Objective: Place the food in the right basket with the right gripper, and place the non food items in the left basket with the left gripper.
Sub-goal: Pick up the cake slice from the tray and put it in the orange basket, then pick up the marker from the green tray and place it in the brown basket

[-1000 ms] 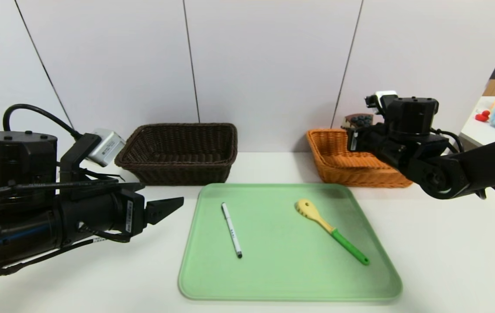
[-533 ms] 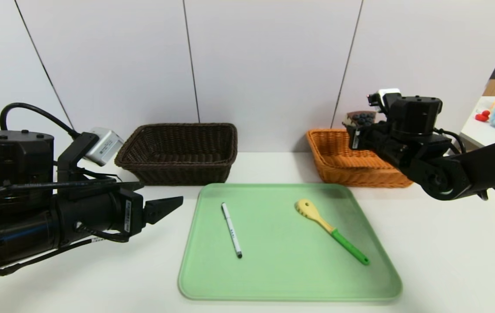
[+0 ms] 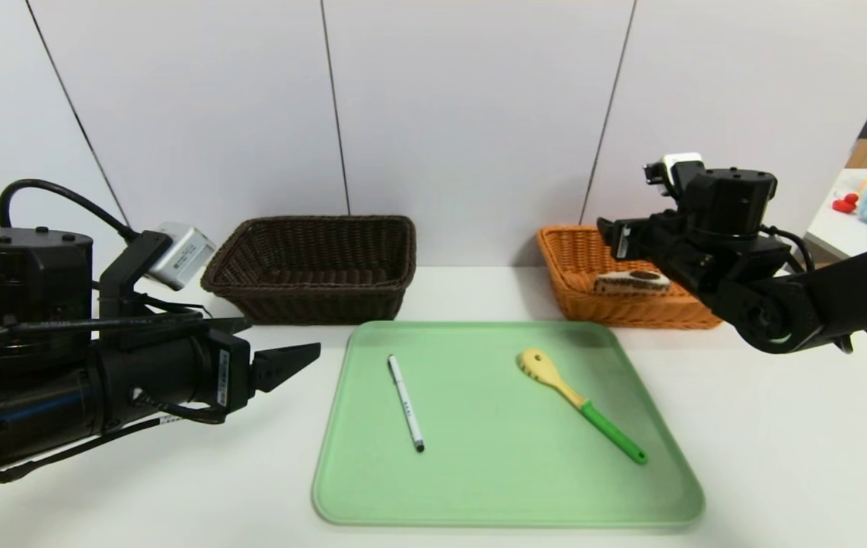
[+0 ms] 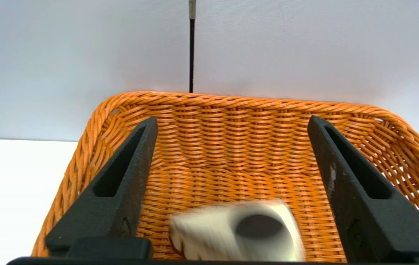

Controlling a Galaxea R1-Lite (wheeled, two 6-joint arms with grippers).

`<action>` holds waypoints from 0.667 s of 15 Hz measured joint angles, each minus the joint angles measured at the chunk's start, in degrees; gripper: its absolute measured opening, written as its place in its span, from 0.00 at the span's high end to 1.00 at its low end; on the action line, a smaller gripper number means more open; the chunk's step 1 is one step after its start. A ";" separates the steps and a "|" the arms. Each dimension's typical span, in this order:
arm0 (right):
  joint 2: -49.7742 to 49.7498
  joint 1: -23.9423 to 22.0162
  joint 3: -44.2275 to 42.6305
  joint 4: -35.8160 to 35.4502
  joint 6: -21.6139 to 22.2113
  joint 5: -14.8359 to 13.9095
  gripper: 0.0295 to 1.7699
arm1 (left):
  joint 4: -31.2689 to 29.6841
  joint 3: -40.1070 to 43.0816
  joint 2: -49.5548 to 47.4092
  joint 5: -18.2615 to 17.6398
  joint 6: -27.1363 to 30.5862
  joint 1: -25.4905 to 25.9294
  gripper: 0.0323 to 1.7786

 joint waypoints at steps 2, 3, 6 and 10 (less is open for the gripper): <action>0.00 0.05 0.06 -0.04 -0.63 0.01 0.16 | 0.00 0.00 0.00 0.00 0.00 0.00 0.05; -0.02 0.16 0.11 -0.06 -1.08 0.06 0.15 | 0.00 0.00 -0.05 0.02 0.00 0.00 0.05; -0.79 0.59 0.80 -0.04 -1.63 0.09 0.11 | 0.06 0.00 -0.22 -0.07 0.00 -0.02 0.05; -4.88 0.68 1.54 3.66 -3.51 0.43 0.08 | 0.17 -0.11 -0.72 0.00 0.00 -0.04 0.05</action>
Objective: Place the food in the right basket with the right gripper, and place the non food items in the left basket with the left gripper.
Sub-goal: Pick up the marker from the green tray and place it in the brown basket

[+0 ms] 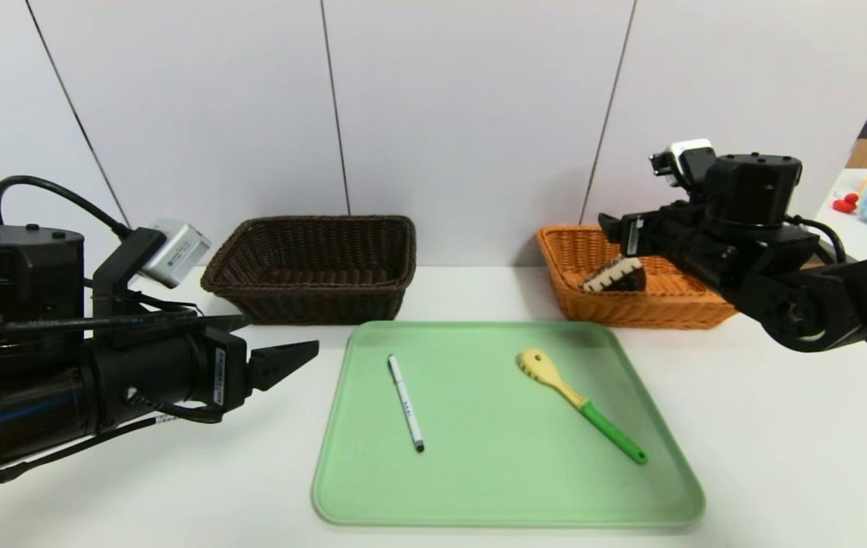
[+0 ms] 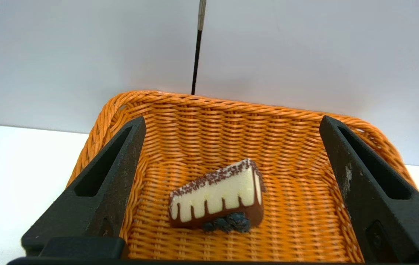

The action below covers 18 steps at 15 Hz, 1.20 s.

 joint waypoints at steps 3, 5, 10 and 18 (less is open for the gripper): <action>-5.84 0.01 -1.40 12.58 0.96 -0.15 0.07 | 0.99 -1.41 -0.20 0.24 0.33 -0.29 0.05; -10.91 0.20 -2.78 23.32 1.49 -0.12 0.06 | 5.21 -4.39 -0.40 0.26 0.20 -1.35 0.05; -22.85 2.96 -5.40 48.45 7.88 0.46 0.05 | 20.70 -18.77 -0.63 -1.95 -0.61 -2.54 0.05; -31.09 7.45 1.05 49.34 8.36 -0.01 0.04 | 29.64 -27.27 -0.60 3.64 -0.09 -7.79 0.05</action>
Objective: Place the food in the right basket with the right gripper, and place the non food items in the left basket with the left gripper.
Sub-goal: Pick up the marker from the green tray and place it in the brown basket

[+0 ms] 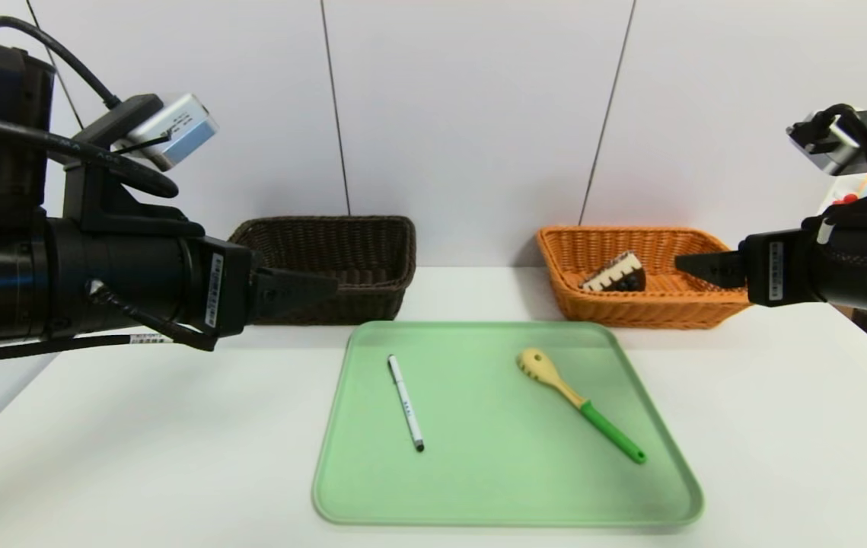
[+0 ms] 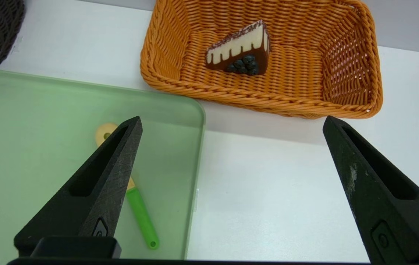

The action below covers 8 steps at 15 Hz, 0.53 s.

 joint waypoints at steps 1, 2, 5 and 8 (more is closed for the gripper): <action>-0.33 0.63 0.30 -0.02 0.01 0.00 0.04 | 0.00 -0.60 0.07 0.27 0.02 -0.37 0.05; -0.50 1.13 0.44 0.00 0.04 0.04 0.04 | -0.16 -1.79 0.40 1.02 0.13 -0.69 0.05; -0.76 2.27 0.63 -0.04 1.48 0.04 0.04 | -1.29 -3.99 1.54 8.61 1.74 -2.40 0.05; -0.89 2.54 1.22 -0.06 2.63 0.04 0.04 | 0.76 -4.24 1.77 17.32 2.07 -3.86 0.05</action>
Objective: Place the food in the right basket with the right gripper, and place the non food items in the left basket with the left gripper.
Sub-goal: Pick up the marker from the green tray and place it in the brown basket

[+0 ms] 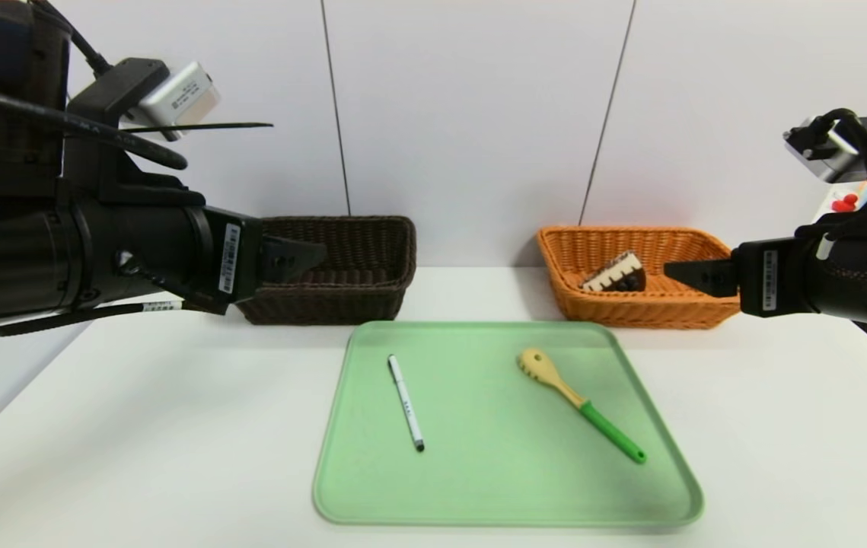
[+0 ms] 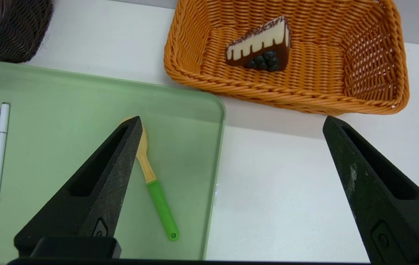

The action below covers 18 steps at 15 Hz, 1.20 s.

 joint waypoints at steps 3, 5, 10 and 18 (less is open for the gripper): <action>-0.29 0.05 1.35 -0.07 1.37 -0.02 0.04 | 8.42 -0.57 -0.73 1.07 1.13 -1.07 0.05; -0.68 0.05 2.26 -0.09 1.54 0.00 0.04 | 10.00 -0.57 -1.17 0.66 0.74 -1.66 0.05; -1.66 0.02 2.82 0.76 1.78 -0.17 0.04 | 10.41 -1.33 0.60 1.02 -3.04 -5.84 0.05; -4.72 -0.17 3.78 5.60 5.34 -0.33 0.04 | 36.49 -24.37 15.65 3.69 -28.50 -17.26 0.05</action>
